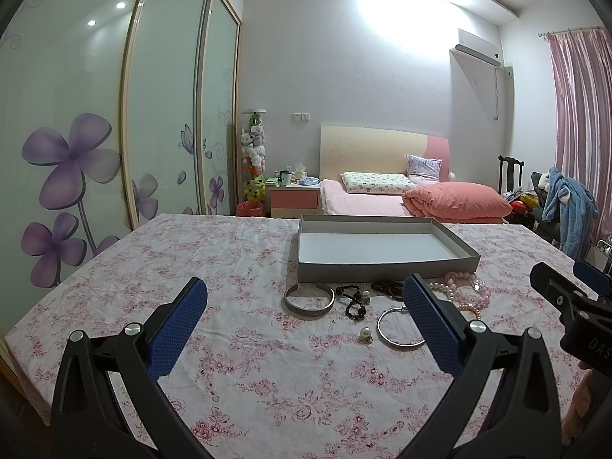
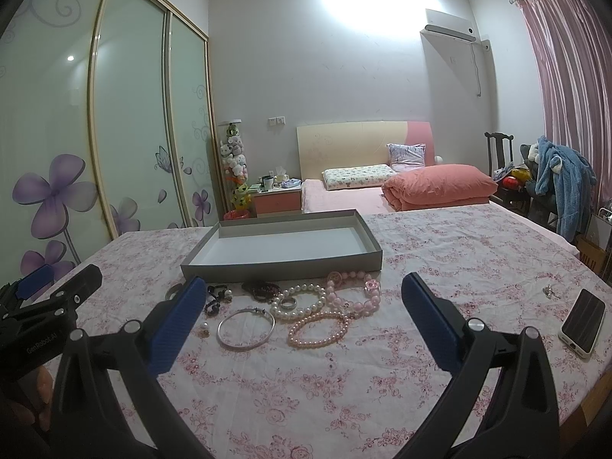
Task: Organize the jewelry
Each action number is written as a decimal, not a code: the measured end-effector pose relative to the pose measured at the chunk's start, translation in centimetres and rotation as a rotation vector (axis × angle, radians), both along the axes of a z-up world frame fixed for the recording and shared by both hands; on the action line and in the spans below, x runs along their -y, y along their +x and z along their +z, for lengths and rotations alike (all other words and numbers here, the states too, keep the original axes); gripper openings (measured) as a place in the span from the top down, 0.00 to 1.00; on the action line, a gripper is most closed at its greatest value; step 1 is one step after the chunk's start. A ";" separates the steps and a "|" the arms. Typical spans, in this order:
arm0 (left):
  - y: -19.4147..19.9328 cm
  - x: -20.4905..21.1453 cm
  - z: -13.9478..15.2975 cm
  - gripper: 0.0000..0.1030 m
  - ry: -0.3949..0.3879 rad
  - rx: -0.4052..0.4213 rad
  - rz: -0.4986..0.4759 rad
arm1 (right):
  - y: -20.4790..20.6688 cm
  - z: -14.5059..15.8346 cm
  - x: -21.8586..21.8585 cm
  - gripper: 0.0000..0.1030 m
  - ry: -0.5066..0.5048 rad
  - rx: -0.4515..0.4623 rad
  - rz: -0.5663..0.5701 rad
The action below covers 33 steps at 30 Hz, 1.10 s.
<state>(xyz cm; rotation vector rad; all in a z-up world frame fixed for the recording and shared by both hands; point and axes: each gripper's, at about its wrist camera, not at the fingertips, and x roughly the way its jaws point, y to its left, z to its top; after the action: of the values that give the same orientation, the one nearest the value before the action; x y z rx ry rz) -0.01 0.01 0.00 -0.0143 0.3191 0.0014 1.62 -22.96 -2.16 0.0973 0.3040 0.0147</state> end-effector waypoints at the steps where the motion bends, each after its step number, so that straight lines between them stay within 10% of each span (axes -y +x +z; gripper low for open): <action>1: 0.0 0.0 0.0 0.02 0.000 0.000 0.000 | 0.0 0.0 0.0 0.04 0.000 0.000 0.000; 33: -0.1 -0.1 0.0 0.02 0.001 -0.003 0.004 | -0.1 0.0 0.1 0.04 0.002 -0.003 -0.001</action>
<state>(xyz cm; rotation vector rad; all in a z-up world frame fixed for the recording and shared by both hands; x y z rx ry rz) -0.14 0.16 0.00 -0.0142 0.3219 0.0051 1.56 -23.01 -2.13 0.0995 0.3065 0.0144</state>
